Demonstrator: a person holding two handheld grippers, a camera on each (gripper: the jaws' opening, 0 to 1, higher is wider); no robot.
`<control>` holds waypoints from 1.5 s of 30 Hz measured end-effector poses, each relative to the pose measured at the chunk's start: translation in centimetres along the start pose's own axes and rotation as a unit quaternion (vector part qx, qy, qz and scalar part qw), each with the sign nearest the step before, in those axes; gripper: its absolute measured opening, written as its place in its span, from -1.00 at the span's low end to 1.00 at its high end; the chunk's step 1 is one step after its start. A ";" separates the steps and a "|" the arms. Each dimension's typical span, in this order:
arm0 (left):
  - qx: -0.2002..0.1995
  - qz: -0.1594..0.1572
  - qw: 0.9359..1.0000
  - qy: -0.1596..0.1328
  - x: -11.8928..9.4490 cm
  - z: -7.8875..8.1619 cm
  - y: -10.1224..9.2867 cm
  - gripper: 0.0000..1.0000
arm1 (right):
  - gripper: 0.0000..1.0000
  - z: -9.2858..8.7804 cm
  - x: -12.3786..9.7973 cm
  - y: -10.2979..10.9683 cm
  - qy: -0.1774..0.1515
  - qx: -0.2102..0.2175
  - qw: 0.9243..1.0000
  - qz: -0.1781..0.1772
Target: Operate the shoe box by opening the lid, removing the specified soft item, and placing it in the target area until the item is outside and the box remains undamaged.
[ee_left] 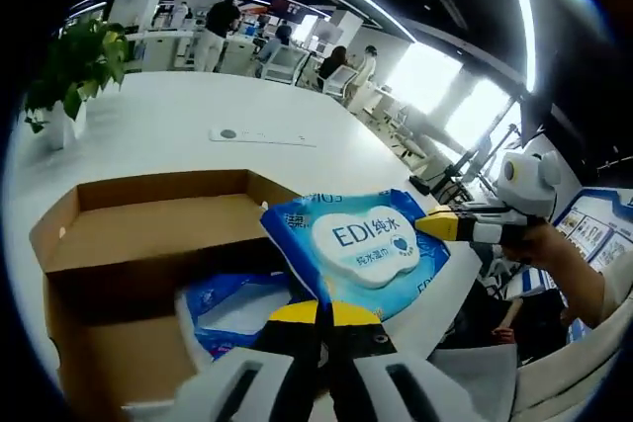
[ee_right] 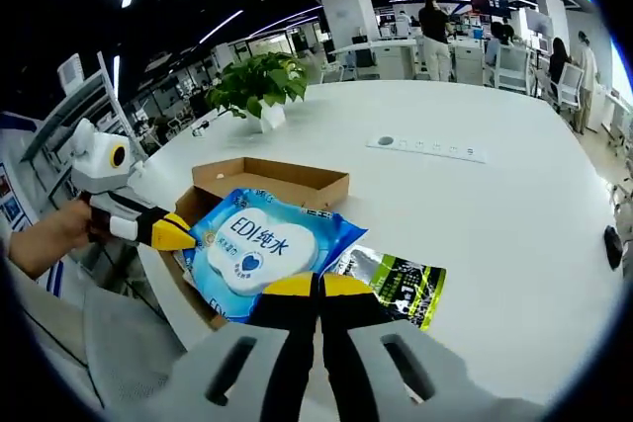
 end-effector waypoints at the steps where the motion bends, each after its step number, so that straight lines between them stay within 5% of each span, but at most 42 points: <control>1: 0.001 -0.001 1.000 0.001 0.2 0.1 -0.2 -1.00 | -1.00 -0.1 -0.2 -0.3 0.000 0.002 1.000 -0.003; 20: 0.016 -0.027 0.999 0.034 5.3 1.1 -2.2 -1.00 | -1.00 -1.9 -1.1 -4.8 0.015 0.029 0.999 -0.037; 45: 0.060 0.012 0.993 0.102 10.3 3.0 -1.2 -1.00 | -1.00 -4.1 4.6 -9.2 0.057 0.028 0.997 -0.047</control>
Point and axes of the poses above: the point that each gripper's makers call its tool centre point, and the gripper's own axes: x roughly forward along the fingers, y roughly to its left, z roughly out of its top, the point moved 9 cm from there along -x, roughly backward along the fingers, and after that the axes turned 5 degrees about y, right-handed, at the moved point
